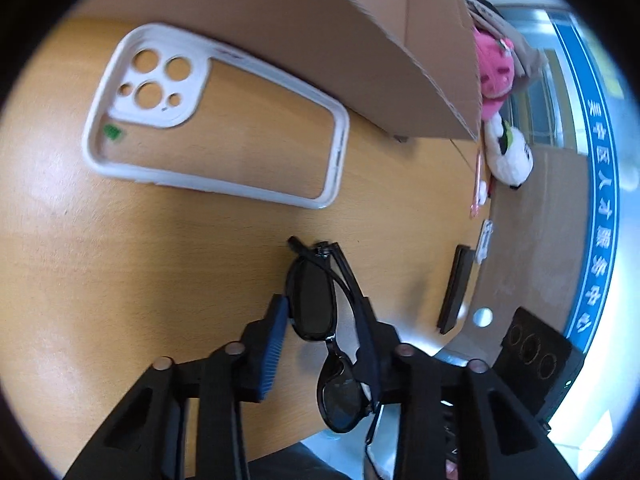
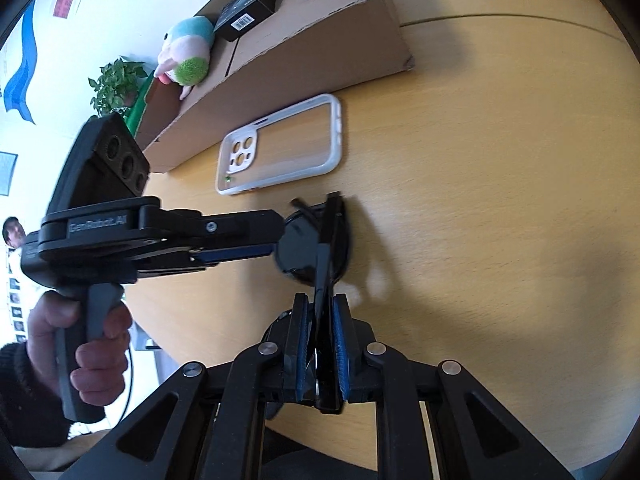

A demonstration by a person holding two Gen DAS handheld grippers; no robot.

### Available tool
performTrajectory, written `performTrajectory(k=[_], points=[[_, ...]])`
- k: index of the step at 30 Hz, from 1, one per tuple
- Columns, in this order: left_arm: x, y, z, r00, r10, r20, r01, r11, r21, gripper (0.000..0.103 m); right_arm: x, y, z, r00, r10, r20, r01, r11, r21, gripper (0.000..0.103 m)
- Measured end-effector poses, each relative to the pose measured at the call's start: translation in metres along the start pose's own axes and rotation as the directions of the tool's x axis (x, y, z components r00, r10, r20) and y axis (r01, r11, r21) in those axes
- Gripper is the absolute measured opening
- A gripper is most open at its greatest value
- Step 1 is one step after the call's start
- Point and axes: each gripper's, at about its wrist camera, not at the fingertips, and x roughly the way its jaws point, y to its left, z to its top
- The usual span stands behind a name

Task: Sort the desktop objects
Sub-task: 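Close the left gripper on the sunglasses arm and lift them, then carry the sunglasses in the left gripper over the cardboard box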

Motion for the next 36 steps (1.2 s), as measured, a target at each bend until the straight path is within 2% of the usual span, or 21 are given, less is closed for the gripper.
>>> performTrajectory(k=[3, 6, 10, 13, 14, 18, 26, 32, 36], points=[[-0.001, 0.011, -0.001, 1.0, -0.01, -0.008, 0.01, 0.999, -0.045, 0.024, 0.002, -0.002, -0.002, 1.0, 0.007, -0.012, -0.006, 1.0, 0.008, 0.013], [0.002, 0.021, -0.003, 0.999, 0.028, -0.033, -0.031, 0.996, -0.087, 0.024, 0.006, -0.003, -0.001, 1.0, 0.015, -0.014, -0.015, 1.0, 0.024, 0.013], [0.008, 0.028, -0.005, 0.999, -0.01, -0.047, 0.004, 0.993, -0.118, 0.024, 0.009, -0.001, -0.002, 0.999, 0.036, -0.017, -0.035, 0.999, 0.035, 0.013], [0.013, 0.021, -0.006, 0.998, -0.033, -0.045, 0.029, 0.995, -0.095, 0.022, 0.011, 0.002, -0.003, 0.998, 0.051, -0.028, -0.05, 0.998, 0.03, 0.013], [0.014, 0.019, -0.007, 0.998, -0.038, -0.044, 0.034, 0.996, -0.084, 0.011, 0.012, 0.004, -0.004, 0.998, 0.048, -0.035, -0.047, 0.999, 0.023, 0.013], [0.011, 0.007, -0.007, 0.999, -0.035, -0.029, 0.034, 0.999, -0.037, 0.005, 0.015, 0.011, -0.005, 0.998, 0.031, -0.054, -0.031, 0.999, -0.006, 0.013], [-0.024, -0.01, 0.0, 0.998, -0.046, 0.035, 0.045, 0.999, 0.025, 0.005, 0.005, 0.03, 0.006, 0.999, 0.046, -0.024, -0.047, 0.998, -0.049, 0.013], [-0.063, -0.037, 0.012, 0.992, -0.075, 0.099, 0.065, 0.993, 0.099, 0.005, -0.021, 0.057, 0.024, 0.997, 0.054, 0.053, -0.047, 0.992, -0.121, 0.013], [-0.088, -0.06, 0.033, 0.984, -0.103, 0.145, 0.081, 0.985, 0.153, 0.004, -0.04, 0.075, 0.049, 0.991, 0.058, 0.119, -0.039, 0.986, -0.161, 0.013]])
